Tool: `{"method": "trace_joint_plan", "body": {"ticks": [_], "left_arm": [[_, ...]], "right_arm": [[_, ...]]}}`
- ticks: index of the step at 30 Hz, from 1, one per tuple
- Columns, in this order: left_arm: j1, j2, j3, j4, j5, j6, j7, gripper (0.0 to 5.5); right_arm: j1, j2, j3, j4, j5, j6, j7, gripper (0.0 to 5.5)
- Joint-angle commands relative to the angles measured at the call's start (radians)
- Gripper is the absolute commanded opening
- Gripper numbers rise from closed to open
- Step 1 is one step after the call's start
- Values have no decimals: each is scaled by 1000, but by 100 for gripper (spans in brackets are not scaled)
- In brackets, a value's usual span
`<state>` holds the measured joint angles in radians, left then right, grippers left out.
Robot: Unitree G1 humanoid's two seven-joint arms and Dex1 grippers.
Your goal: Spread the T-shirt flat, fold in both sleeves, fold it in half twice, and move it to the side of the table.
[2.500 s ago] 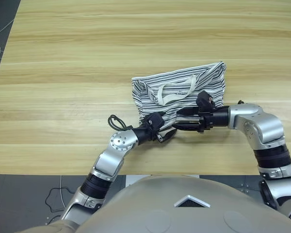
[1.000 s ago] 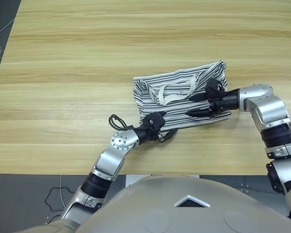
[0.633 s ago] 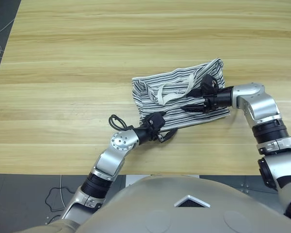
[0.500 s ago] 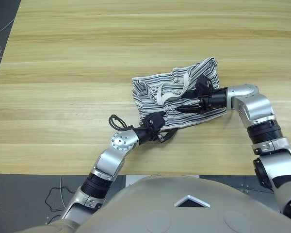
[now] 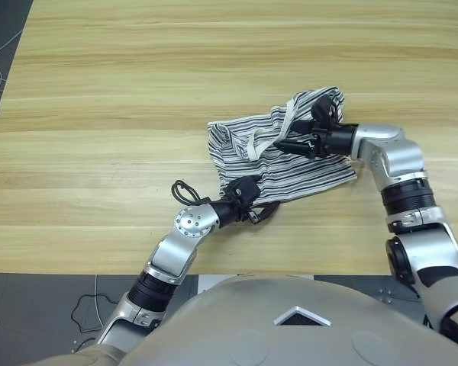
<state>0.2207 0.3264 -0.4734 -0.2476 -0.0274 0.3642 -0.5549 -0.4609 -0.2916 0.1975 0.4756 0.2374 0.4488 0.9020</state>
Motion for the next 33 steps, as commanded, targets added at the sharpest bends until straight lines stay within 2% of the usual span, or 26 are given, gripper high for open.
{"method": "trace_joint_plan", "body": {"ticks": [1,5,11,18,22,27,30,33], "left_arm": [[60,27,-36,80,13,75,-7,410],[64,29,-35,79,12,74,-7,410],[81,48,-15,61,3,75,-11,410],[242,142,62,-158,-73,112,-16,410],[339,172,57,-250,-101,124,-6,410],[307,167,66,-246,-98,117,8,410],[239,264,91,-196,-64,39,-74,410],[99,414,155,-18,-22,-91,-195,410]], "right_arm": [[-88,102,-75,151,-9,-88,-150,371],[-147,139,-120,264,-21,-154,-218,371],[-175,112,-132,394,-88,-236,-276,371],[-183,81,-196,539,-114,-391,-340,371],[-161,121,-267,436,-19,-414,-265,371],[-27,115,-232,101,83,-273,-76,371],[-49,74,-272,74,91,-224,-103,371],[-93,51,-315,33,126,-184,-122,371]]}}
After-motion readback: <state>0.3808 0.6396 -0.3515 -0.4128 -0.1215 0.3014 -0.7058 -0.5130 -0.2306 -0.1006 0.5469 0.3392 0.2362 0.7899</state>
